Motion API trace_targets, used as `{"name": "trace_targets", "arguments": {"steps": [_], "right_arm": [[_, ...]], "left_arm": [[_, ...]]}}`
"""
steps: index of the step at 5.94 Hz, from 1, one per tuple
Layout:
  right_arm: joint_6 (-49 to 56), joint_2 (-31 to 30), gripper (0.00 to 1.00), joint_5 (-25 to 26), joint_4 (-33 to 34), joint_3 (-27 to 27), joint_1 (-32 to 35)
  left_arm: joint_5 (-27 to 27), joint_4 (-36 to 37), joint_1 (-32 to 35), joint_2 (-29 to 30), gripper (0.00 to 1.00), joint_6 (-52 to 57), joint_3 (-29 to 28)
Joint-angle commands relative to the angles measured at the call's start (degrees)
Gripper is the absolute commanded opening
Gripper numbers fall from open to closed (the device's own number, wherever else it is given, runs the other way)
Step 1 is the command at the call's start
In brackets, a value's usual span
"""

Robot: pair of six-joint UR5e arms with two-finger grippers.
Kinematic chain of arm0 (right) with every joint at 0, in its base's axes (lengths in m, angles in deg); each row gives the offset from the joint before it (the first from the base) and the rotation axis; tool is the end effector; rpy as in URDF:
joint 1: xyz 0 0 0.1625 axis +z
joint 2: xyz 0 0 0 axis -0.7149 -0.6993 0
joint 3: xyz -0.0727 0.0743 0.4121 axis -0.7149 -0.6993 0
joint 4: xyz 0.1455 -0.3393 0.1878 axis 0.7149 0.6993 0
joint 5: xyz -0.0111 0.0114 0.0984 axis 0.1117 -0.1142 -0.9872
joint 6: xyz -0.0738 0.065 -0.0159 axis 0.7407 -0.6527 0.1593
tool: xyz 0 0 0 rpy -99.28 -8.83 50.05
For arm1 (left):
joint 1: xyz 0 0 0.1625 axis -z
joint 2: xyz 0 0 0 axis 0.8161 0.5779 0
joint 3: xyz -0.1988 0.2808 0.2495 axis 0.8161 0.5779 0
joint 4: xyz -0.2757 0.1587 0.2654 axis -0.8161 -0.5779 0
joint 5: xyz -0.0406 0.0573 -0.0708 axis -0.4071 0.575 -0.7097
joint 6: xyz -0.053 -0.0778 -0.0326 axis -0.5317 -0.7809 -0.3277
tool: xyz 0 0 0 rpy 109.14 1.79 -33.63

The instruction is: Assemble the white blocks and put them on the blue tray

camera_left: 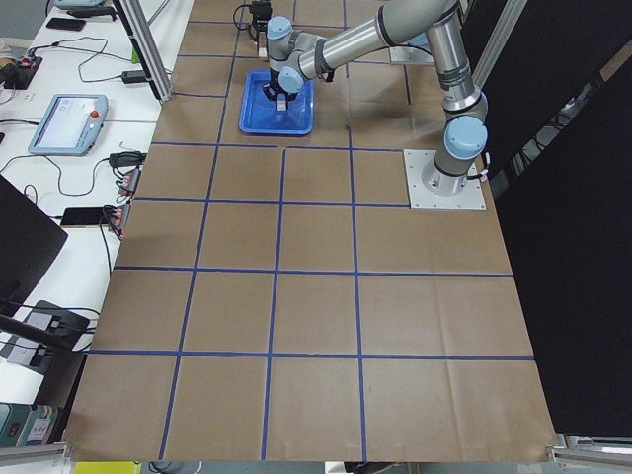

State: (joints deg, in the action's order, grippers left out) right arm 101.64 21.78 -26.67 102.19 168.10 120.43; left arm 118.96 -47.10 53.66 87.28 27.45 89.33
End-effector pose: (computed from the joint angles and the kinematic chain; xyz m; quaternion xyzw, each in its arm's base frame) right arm 0.0087 -0.6709 0.1657 -0.7047 0.6553 -0.2111 0.1712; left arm -0.3257 -0.5654 0.1732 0.6768 0.7360 -0.0075 0.0153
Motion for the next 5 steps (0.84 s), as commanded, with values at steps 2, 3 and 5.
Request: {"name": "trace_targets", "arguments": {"steps": [2, 3, 5], "right_arm": [[-0.8, -1.5, 0.27, -0.3, 0.5, -1.1, 0.0], [-1.7, -3.6, 0.27, 0.3, -0.1, -1.1, 0.0], [-6.7, -7.0, 0.27, 0.4, -0.7, -0.2, 0.6]], "left_arm": [[0.2, 0.7, 0.0, 0.0, 0.98, -0.3, 0.4], [0.2, 0.1, -0.1, -1.7, 0.98, -0.4, 0.1], [0.1, -10.2, -1.7, -8.7, 0.98, -0.7, -3.0]]}}
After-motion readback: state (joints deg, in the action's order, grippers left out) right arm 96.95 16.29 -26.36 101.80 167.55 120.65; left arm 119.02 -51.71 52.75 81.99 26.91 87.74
